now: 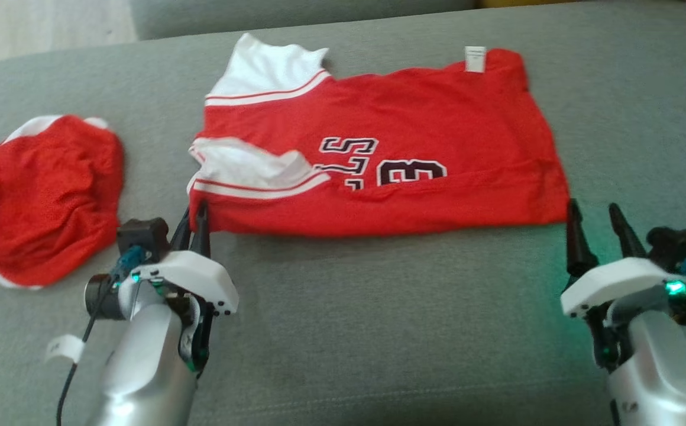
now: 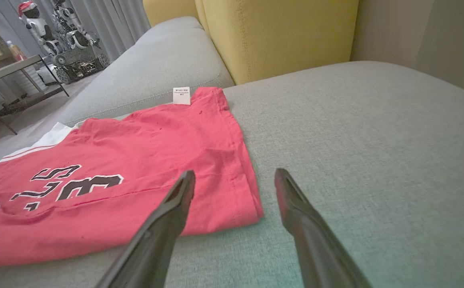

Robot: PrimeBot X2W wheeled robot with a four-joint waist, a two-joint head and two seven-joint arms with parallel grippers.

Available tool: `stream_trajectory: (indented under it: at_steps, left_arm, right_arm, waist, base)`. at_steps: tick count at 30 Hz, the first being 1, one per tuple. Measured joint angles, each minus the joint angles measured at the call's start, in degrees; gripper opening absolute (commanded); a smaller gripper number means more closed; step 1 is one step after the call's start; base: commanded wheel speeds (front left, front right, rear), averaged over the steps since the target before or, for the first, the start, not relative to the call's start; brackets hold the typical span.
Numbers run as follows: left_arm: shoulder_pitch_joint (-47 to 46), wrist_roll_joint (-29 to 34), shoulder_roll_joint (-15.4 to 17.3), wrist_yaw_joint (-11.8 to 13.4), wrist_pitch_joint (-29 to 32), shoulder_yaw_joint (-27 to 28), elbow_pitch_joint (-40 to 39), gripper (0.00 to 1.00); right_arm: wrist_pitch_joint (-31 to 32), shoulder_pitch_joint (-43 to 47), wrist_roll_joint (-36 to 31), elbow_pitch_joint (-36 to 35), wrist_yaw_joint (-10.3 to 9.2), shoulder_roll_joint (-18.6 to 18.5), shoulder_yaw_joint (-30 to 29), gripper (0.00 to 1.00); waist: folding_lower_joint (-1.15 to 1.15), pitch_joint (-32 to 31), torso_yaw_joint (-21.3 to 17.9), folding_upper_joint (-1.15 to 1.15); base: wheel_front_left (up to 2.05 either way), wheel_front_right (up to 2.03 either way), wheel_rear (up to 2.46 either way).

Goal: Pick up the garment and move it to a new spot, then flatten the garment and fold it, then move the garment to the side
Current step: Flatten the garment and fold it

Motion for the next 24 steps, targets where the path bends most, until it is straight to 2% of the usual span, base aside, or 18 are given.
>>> stream_trajectory:
  at_steps: [9, 18, 20, 24]
  left_arm:
    - [3.9, 1.2, 0.0, -1.0, 0.0, -3.1, -5.9, 0.00]
    - [3.8, 1.2, 0.0, -1.5, 0.0, -5.7, -6.5, 0.00]
    - [3.8, 1.1, 0.0, -1.5, 0.0, -5.7, -6.5, 0.00]
    - [3.8, 1.2, 0.0, -1.4, 0.0, -5.7, -5.9, 0.00]
  right_arm:
    - [4.4, -7.8, 0.0, 13.5, 0.00, 0.6, -8.1, 1.00]
    - [5.7, -14.7, -1.9, 22.9, 0.00, -0.3, -8.6, 1.00]
    - [5.9, -15.8, -1.8, 24.3, 0.00, -0.5, -7.8, 0.00]
    - [5.8, -16.5, -1.1, 26.1, 0.00, -1.0, -5.9, 0.00]
  waist:
    - [0.00, 1.9, 4.3, 0.00]
    - [0.00, 3.8, 5.4, 0.00]
    - [0.00, 3.8, 5.3, 0.00]
    - [0.00, 3.5, 4.9, 0.00]
  base:
    - [0.00, 0.00, 0.00]
    - [0.00, 0.00, 0.00]
    - [0.00, 0.00, 0.00]
    - [0.00, 0.00, 0.00]
